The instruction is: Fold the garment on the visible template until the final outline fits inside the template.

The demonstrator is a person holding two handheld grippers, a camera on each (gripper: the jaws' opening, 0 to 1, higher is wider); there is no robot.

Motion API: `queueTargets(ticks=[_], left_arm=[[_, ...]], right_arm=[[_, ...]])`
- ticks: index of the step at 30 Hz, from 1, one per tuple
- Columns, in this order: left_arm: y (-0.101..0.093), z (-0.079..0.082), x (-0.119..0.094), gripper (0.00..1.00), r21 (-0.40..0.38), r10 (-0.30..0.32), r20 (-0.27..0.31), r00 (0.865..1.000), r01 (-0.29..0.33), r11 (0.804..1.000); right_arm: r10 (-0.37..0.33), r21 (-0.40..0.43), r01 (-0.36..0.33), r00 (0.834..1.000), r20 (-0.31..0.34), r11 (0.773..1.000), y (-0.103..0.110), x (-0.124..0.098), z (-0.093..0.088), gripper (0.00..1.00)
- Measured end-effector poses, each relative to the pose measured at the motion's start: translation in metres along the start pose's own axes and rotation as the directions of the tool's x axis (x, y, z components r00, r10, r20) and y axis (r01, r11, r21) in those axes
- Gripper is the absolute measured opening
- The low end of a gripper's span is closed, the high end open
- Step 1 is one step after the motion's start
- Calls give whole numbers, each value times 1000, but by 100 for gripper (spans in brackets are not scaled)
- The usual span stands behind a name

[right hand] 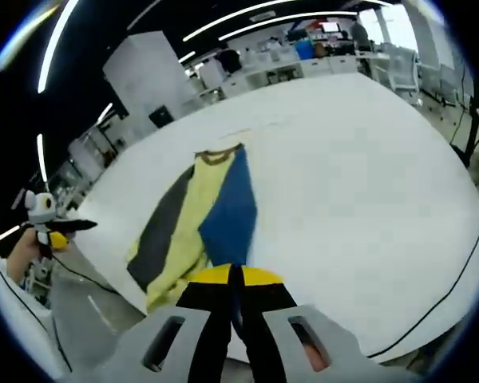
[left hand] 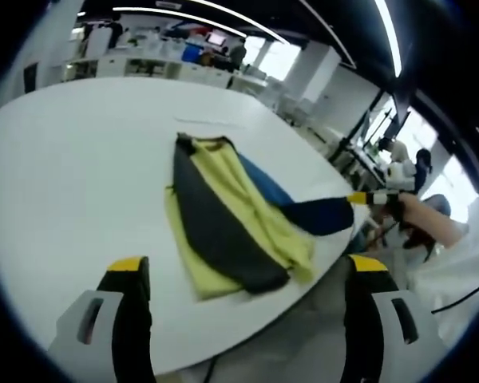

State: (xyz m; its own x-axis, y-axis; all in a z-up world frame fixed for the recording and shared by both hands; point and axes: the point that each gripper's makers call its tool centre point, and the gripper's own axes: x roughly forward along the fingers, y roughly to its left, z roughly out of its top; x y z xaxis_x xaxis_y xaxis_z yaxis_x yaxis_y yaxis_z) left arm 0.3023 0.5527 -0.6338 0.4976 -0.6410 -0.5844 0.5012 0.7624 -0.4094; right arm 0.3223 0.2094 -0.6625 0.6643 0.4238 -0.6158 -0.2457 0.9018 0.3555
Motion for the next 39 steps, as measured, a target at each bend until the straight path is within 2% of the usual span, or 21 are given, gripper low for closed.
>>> queueTargets(ticks=[6, 13, 21, 26, 39], left_arm=[[-6, -3, 1, 98, -4, -4, -11, 1000, 4, 1000], [-12, 5, 5, 98, -5, 8, -1, 1000, -8, 1000], [-20, 8, 9, 98, -3, 18, -5, 1000, -18, 1000], [-24, 3, 11, 98, 1, 24, -18, 1000, -24, 1000], [-13, -4, 3, 97, -27, 57, -13, 998, -57, 998]], right_arm=[[-42, 12, 42, 999, 22, 999, -22, -9, 9, 3], [-73, 32, 71, 996, 55, 997, -46, -18, 17, 3], [-102, 32, 100, 993, 57, 994, -76, -22, 21, 3], [-126, 40, 124, 991, 54, 991, -96, -24, 26, 3], [-172, 13, 172, 985, 26, 985, -129, -21, 33, 3]])
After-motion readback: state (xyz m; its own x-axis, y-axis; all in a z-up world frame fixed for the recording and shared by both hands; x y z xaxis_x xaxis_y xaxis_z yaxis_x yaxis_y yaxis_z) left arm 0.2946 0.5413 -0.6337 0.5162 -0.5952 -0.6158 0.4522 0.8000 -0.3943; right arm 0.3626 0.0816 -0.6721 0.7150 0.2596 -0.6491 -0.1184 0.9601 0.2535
